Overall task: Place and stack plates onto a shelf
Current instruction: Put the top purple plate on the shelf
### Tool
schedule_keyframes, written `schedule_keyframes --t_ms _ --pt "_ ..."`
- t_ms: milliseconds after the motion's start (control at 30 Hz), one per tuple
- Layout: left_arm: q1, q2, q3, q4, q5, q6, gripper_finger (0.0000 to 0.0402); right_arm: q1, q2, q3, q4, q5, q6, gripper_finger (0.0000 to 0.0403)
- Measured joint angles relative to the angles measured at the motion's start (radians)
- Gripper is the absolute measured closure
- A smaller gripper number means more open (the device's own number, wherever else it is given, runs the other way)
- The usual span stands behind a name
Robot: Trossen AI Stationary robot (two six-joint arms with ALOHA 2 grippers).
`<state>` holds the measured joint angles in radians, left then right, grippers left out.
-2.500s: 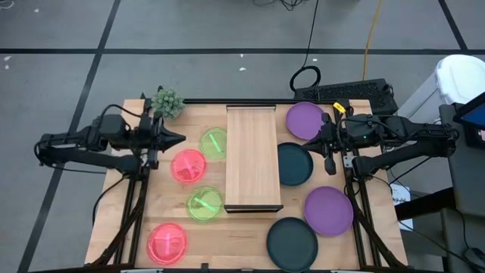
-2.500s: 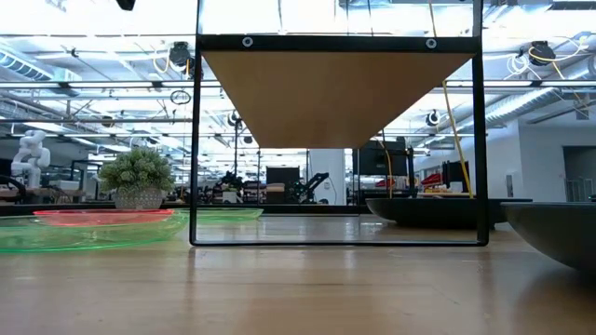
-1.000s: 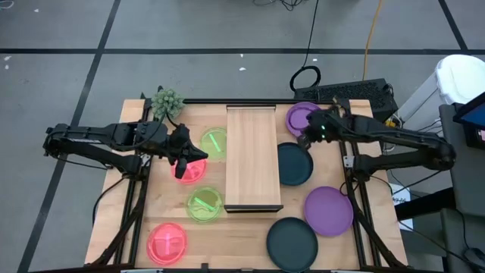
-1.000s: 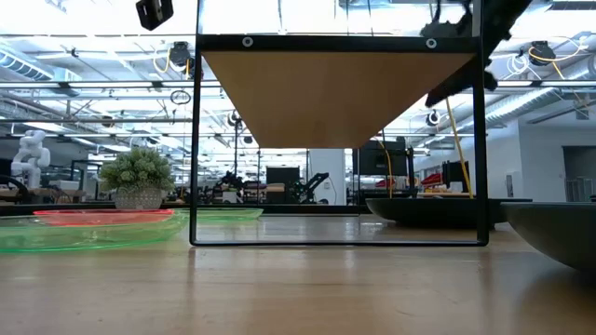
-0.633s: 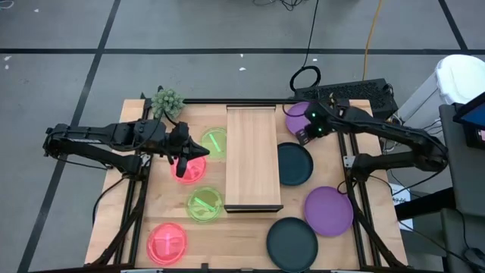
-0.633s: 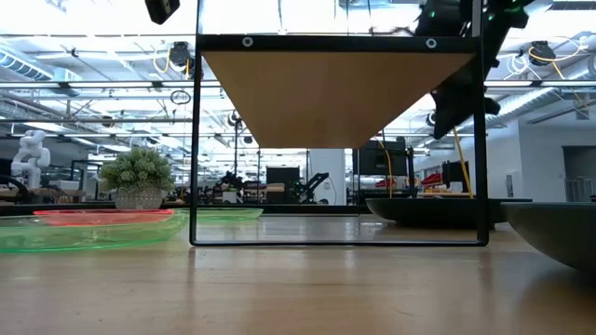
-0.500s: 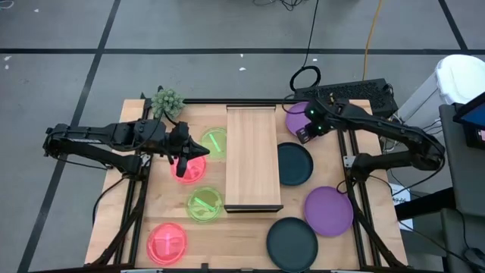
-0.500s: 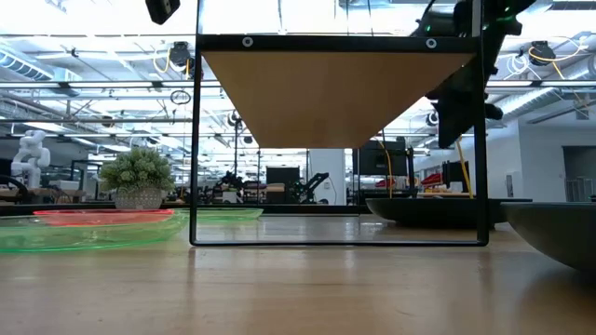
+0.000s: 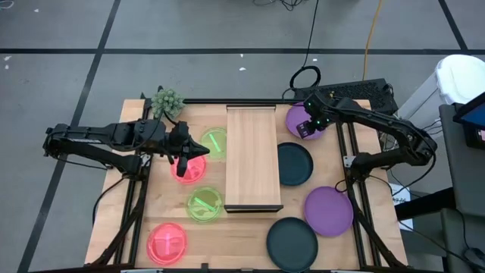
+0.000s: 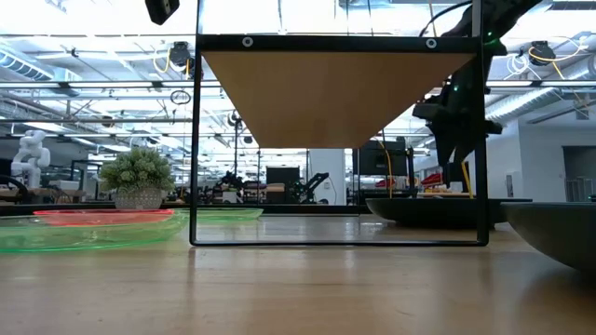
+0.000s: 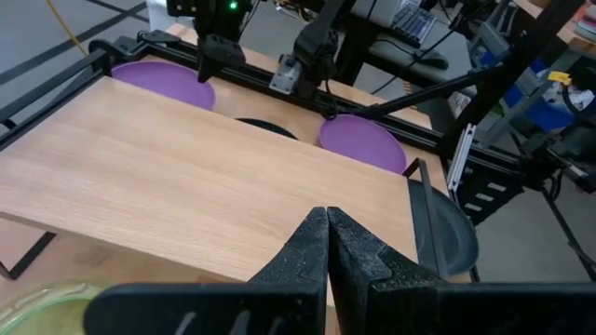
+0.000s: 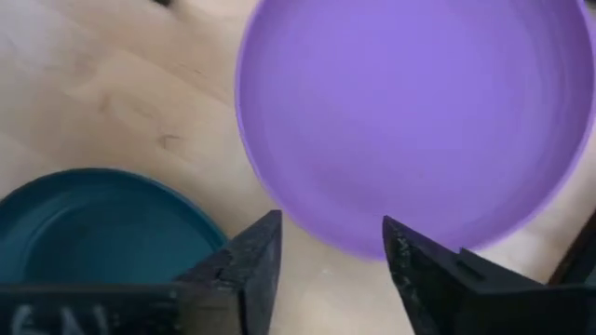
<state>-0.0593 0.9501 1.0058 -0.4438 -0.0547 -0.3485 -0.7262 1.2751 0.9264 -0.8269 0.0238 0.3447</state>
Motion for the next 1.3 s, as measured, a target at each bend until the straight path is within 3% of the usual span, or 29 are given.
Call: schedule_keyframes --t_ms 367,667,900,1300 --pt "0.0 0.0 0.0 0.0 -0.009 -0.001 0.0398 -0.014 0.016 0.0 0.003 -0.014 -0.303 0.0207" --pt "0.0 0.0 0.0 0.0 -0.01 -0.02 0.0398 -0.011 0.016 -0.092 -0.02 -0.082 -0.348 0.0206" --pt "0.0 0.0 0.0 0.0 -0.01 -0.02 0.0398 -0.001 -0.007 -0.153 -0.013 -0.078 -0.333 0.0206" --pt "0.0 0.0 0.0 0.0 -0.06 -0.02 0.0398 0.001 -0.011 -0.159 0.1 -0.078 -0.72 0.0206"
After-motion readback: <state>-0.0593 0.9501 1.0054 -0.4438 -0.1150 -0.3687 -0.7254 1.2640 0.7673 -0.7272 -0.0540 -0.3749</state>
